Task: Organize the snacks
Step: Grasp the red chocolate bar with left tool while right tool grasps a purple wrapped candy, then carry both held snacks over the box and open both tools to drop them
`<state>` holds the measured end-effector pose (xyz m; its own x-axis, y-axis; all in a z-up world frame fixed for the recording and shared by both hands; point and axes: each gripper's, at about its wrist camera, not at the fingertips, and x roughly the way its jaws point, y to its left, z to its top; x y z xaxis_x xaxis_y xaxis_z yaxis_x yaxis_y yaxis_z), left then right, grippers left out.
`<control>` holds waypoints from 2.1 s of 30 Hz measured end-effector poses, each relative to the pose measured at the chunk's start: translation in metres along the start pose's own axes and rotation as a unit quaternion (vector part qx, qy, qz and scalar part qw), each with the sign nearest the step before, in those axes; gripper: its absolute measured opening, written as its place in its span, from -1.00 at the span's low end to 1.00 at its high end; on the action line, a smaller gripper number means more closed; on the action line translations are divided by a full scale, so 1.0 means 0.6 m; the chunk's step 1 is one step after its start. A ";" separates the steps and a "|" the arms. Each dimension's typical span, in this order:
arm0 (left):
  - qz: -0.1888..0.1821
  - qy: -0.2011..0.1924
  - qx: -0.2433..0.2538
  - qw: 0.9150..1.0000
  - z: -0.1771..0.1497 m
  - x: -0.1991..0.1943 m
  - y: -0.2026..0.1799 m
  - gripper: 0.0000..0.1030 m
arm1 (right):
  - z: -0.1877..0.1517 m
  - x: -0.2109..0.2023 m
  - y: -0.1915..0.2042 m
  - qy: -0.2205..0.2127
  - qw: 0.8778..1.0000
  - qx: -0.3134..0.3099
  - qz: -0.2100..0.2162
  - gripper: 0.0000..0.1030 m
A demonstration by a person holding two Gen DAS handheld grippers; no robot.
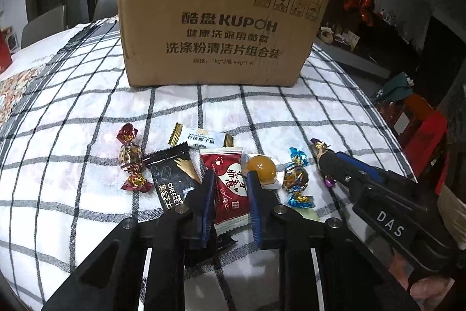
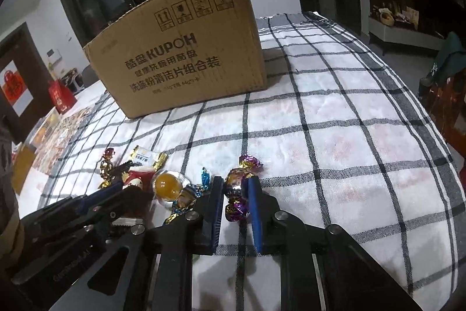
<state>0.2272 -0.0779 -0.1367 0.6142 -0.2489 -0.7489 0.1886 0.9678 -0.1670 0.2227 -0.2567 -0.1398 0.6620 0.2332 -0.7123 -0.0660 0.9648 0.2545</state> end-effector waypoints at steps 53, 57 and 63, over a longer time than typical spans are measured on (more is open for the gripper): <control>0.016 -0.211 0.093 0.973 0.260 -0.216 0.041 -0.57 | 0.260 -0.143 0.133 -0.172 0.981 -0.068 0.059 -0.65; 0.023 -0.208 0.110 0.972 0.287 -0.202 0.040 -0.57 | 0.288 -0.119 0.132 -0.162 0.982 -0.067 0.064 -0.65; 0.029 -0.187 0.120 0.975 0.326 -0.159 0.043 -0.57 | 0.319 -0.081 0.128 -0.147 0.985 -0.070 0.058 -0.65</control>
<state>0.3232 -0.0367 0.0560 0.8567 -0.2339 -0.4597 0.2916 0.9548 0.0577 0.3286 -0.2172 0.0394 0.8304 0.3183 -0.4573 -0.2434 0.9456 0.2161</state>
